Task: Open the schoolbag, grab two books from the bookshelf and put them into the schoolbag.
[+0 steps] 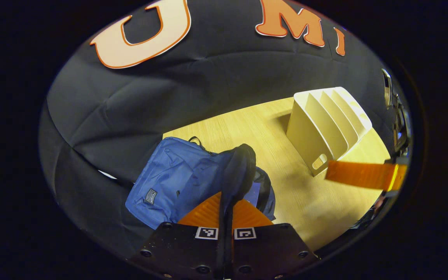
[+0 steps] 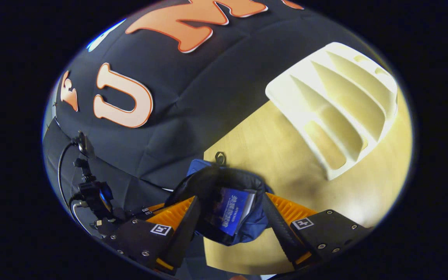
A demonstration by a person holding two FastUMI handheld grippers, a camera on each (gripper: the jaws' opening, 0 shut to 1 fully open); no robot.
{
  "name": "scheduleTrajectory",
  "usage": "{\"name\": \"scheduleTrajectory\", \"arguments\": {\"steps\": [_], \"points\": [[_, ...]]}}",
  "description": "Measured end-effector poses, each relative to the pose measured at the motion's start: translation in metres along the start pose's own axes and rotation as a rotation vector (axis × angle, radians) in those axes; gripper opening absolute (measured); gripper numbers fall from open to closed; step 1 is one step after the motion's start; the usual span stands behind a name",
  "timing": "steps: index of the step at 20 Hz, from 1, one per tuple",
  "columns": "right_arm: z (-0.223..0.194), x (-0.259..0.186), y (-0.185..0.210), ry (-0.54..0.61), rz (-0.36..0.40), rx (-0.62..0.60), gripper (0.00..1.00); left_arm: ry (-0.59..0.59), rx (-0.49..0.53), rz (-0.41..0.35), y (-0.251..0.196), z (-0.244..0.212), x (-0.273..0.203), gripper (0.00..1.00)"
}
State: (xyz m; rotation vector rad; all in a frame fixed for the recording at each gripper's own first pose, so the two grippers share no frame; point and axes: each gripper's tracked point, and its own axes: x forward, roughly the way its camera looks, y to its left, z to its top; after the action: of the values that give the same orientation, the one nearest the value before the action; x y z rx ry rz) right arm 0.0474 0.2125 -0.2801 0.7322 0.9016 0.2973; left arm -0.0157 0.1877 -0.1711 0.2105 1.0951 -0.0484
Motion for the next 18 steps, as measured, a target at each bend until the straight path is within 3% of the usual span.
{"name": "scheduleTrajectory", "arguments": {"steps": [5, 10, 18], "points": [[0.037, -0.030, -0.027, -0.072, -0.048, -0.112, 0.96, -0.003, -0.012, 0.077, -0.011, -0.004, -0.008, 0.05], [0.073, -0.061, -0.056, -0.132, -0.087, -0.189, 0.96, -0.046, -0.020, 0.098, -0.043, 0.006, -0.027, 0.25], [0.134, -0.116, -0.104, -0.236, -0.133, -0.297, 0.96, -0.280, -0.025, 0.055, -0.140, 0.064, -0.061, 0.38]]}}
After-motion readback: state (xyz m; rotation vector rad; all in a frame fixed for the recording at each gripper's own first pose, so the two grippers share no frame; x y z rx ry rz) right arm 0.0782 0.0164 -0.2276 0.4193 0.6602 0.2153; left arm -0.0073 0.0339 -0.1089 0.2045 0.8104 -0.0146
